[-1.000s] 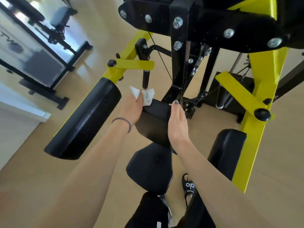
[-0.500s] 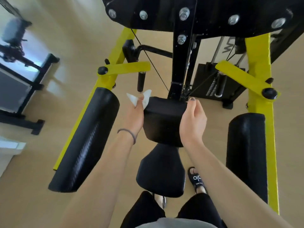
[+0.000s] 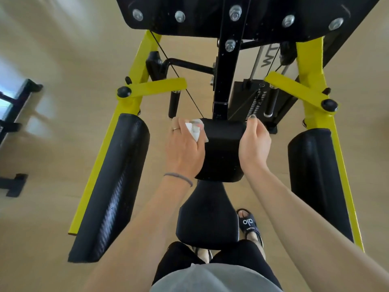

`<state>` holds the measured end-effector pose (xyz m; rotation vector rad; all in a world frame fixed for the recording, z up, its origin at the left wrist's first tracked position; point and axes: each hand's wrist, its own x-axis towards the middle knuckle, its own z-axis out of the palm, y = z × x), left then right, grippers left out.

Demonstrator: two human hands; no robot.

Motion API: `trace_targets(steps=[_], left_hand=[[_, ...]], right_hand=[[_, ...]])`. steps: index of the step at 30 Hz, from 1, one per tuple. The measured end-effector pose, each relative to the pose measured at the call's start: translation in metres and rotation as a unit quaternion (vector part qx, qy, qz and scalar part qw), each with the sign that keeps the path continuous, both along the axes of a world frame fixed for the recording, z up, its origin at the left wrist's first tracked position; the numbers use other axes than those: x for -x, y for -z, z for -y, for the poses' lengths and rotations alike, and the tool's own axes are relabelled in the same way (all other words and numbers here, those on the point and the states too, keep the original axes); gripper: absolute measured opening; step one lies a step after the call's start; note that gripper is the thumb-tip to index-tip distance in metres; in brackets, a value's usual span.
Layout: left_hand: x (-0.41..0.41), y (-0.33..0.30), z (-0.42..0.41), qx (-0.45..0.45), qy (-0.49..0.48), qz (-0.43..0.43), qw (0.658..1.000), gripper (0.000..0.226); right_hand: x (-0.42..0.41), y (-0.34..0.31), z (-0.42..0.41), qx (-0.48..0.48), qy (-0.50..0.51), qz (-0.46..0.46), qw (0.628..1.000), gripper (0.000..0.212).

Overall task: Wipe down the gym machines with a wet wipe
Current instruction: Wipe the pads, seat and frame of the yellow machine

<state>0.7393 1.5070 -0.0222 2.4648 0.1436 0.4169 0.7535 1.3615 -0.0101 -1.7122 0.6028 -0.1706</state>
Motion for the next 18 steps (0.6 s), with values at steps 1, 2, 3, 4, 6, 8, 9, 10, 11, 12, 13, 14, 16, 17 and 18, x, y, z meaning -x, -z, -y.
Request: trace_targets(steps=[1, 2, 3, 4, 6, 8, 9, 10, 11, 12, 13, 14, 16, 17, 18], left_hand=[[-0.002, 0.003, -0.002, 0.027, -0.017, -0.018, 0.999, 0.04], [-0.004, 0.005, -0.004, 0.082, -0.05, -0.06, 0.994, 0.04], [-0.006, 0.006, -0.004, 0.166, -0.094, -0.121, 0.974, 0.043], [-0.006, 0.011, -0.005, 0.259, -0.139, -0.185, 0.938, 0.045], [0.0, 0.021, -0.005, 0.365, -0.199, -0.301, 0.858, 0.043], [0.013, 0.025, -0.002, 0.371, -0.208, -0.356, 0.832, 0.042], [0.015, 0.023, 0.0, 0.378, -0.207, -0.347, 0.833, 0.041], [0.014, 0.015, 0.002, 0.391, -0.199, -0.319, 0.84, 0.04], [0.012, 0.005, 0.004, 0.404, -0.183, -0.274, 0.853, 0.039], [0.007, -0.003, 0.005, 0.397, -0.154, -0.224, 0.877, 0.038], [0.002, -0.009, 0.007, 0.35, -0.116, -0.176, 0.913, 0.038], [-0.001, -0.014, 0.008, 0.288, -0.09, -0.136, 0.944, 0.037], [-0.003, -0.009, 0.011, 0.234, -0.07, -0.066, 0.967, 0.036], [-0.001, 0.002, 0.01, 0.226, -0.075, -0.064, 0.969, 0.038], [0.003, 0.009, 0.009, 0.273, -0.111, -0.089, 0.952, 0.039]], right_hand=[[0.0, 0.001, 0.0, 0.0, 0.001, 0.001, 1.0, 0.04], [0.0, 0.002, 0.0, 0.001, 0.002, 0.003, 1.0, 0.04], [0.0, 0.003, 0.0, 0.004, 0.003, 0.005, 1.0, 0.039], [0.0, 0.004, -0.001, 0.007, 0.006, 0.006, 1.0, 0.038], [-0.002, 0.005, -0.002, 0.013, 0.013, 0.009, 1.0, 0.038], [-0.002, 0.006, -0.003, 0.021, 0.014, 0.012, 1.0, 0.039], [-0.002, 0.007, -0.003, 0.023, 0.015, 0.015, 0.999, 0.039], [-0.001, 0.008, -0.003, 0.025, 0.016, 0.019, 0.999, 0.039], [-0.001, 0.009, -0.003, 0.025, 0.017, 0.02, 0.999, 0.039], [-0.002, 0.01, -0.003, 0.026, 0.019, 0.021, 0.999, 0.039], [-0.002, 0.011, -0.004, 0.027, 0.021, 0.022, 0.999, 0.039], [-0.002, 0.011, -0.004, 0.028, 0.023, 0.022, 0.999, 0.039], [-0.003, 0.011, -0.003, 0.028, 0.025, 0.022, 0.999, 0.039], [-0.003, 0.012, -0.002, 0.029, 0.024, 0.022, 0.999, 0.039], [-0.003, 0.013, -0.002, 0.028, 0.021, 0.024, 0.999, 0.039]])
